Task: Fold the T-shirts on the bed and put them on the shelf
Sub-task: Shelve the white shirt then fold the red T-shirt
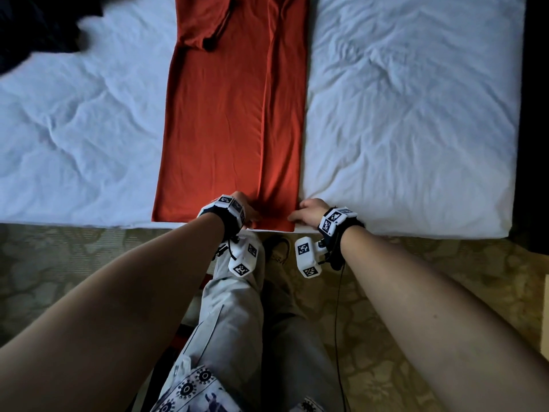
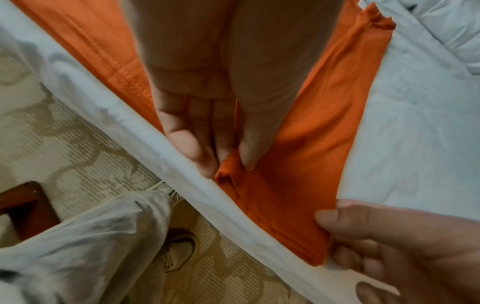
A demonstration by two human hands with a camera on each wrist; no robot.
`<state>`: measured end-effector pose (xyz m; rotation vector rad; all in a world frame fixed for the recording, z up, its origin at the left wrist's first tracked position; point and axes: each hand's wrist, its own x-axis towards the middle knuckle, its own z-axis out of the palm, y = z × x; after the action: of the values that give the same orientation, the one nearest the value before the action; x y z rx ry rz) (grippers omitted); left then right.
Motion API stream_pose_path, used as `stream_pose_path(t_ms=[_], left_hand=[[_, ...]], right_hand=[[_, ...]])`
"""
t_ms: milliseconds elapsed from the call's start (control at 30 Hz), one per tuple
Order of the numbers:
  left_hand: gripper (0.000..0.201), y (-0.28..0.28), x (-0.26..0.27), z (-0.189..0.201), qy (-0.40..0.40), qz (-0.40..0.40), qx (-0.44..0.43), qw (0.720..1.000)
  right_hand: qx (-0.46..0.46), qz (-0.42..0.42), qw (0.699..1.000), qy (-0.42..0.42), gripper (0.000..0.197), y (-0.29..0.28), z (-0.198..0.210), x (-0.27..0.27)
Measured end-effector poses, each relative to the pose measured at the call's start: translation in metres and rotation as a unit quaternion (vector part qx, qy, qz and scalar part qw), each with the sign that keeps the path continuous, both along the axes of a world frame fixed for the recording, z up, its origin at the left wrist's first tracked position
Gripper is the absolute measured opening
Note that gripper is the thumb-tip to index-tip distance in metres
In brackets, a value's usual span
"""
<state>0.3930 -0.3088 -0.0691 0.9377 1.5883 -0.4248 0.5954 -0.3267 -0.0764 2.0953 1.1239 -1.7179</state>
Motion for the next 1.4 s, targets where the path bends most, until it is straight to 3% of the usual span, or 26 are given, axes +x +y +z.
stream_pose_path(t_ms=[133, 333, 433, 567, 633, 767, 967, 1133, 1233, 1400], left_hand=[[0.018, -0.005, -0.006, -0.006, 0.018, -0.022, 0.006, 1.000], [0.027, -0.007, -0.006, 0.005, 0.040, -0.034, -0.014, 0.999], [0.010, -0.005, -0.003, 0.008, 0.032, -0.049, -0.019, 0.998], [0.041, 0.004, -0.007, 0.002, 0.053, -0.039, -0.008, 0.998], [0.038, 0.016, -0.008, 0.003, 0.030, -0.022, 0.022, 0.999], [0.017, 0.051, -0.003, 0.025, -0.030, 0.069, 0.063, 0.995], [0.011, 0.116, -0.013, 0.041, -0.072, 0.201, 0.090, 0.973], [0.012, 0.188, -0.035, 0.046, -0.090, 0.266, 0.119, 0.952], [0.023, 0.230, -0.049, 0.049, -0.092, 0.272, 0.150, 0.946], [0.021, 0.297, -0.074, 0.052, -0.079, 0.285, 0.201, 0.934]], right_hand=[[-0.005, 0.061, 0.997, -0.036, 0.018, -0.001, 0.002, 0.002], [-0.005, 0.102, 0.991, -0.092, 0.026, -0.002, -0.004, -0.002], [-0.009, 0.117, 0.988, -0.104, 0.026, 0.000, -0.003, -0.001], [0.004, 0.098, 0.988, -0.123, 0.025, 0.013, 0.010, 0.001], [0.026, 0.054, 0.993, -0.099, 0.023, 0.024, 0.016, -0.001], [0.078, -0.059, 0.994, -0.045, 0.025, 0.051, 0.021, -0.009], [0.153, -0.148, 0.977, -0.013, 0.018, 0.114, 0.038, -0.032], [0.203, -0.182, 0.962, 0.005, 0.012, 0.178, 0.049, -0.056], [0.215, -0.177, 0.960, 0.004, 0.009, 0.219, 0.050, -0.070], [0.266, -0.167, 0.949, 0.000, 0.011, 0.284, 0.047, -0.098]])
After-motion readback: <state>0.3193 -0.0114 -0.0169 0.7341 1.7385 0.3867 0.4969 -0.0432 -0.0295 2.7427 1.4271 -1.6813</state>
